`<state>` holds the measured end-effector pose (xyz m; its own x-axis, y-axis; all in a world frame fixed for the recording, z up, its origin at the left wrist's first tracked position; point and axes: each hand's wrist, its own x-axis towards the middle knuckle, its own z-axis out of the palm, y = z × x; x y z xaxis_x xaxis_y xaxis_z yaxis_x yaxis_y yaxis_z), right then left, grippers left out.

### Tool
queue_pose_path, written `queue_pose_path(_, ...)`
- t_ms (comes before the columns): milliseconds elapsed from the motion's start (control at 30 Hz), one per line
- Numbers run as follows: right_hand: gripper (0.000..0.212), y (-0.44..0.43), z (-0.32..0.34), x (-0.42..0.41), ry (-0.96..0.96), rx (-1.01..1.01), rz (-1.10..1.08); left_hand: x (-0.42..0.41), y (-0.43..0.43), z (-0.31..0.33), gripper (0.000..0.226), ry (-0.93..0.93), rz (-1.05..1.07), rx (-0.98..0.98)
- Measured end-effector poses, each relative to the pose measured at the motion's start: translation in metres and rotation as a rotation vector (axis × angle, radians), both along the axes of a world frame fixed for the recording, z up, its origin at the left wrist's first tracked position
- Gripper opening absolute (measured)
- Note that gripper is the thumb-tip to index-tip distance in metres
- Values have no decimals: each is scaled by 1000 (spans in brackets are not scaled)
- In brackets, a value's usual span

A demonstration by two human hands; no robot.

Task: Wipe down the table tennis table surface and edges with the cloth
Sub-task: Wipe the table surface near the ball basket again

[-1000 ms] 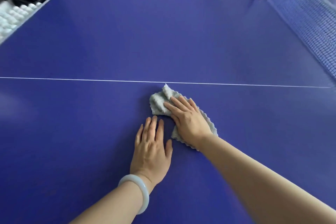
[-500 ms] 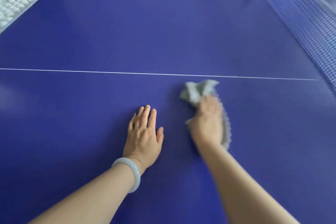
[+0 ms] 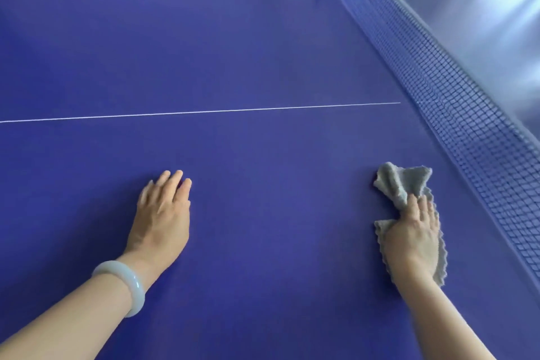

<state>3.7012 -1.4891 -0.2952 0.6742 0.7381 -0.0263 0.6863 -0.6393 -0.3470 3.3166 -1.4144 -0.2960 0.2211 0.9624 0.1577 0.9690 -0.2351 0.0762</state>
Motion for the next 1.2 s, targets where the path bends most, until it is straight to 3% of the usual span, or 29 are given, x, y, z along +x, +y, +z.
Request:
queue_pose_path(67, 72, -3, -5, -15, -11, -16, -83, 45, -10, 3, 37, -24, -158, 41)
queue_pose_path(133, 81, 2, -8, -42, -29, -8, -5, 96, -13, 7, 45, -54, -299, 10)
queue_pose_path(233, 85, 25, -7, -68, -15, 35, 416, 151, -7, 0, 57, -64, -258, -106)
queue_pose_path(300, 73, 49, 1, -58, 22, 37, 671, 165, -4, -8, 58, -30, -183, -142)
queue_pose_path(433, 59, 109, 3, -9, 21, 66, 892, 169, -6, -8, 61, -75, -163, -149)
queue_pose_path(667, 57, 189, -3, 68, 38, 83, 456, 166, -7, -5, 61, -60, -145, -162)
queue_pose_path(800, 69, 194, 0, 102, 36, 23, 199, 167, -6, -6, 60, -73, -150, -152)
queue_pose_path(967, 67, 156, -1, 124, 35, -44, -54, 167, -3, -7, 62, -77, -142, -161)
queue_pose_path(1200, 64, 33, -6, 88, -25, -45, -88, 165, 1, -10, 55, -105, -140, -168)
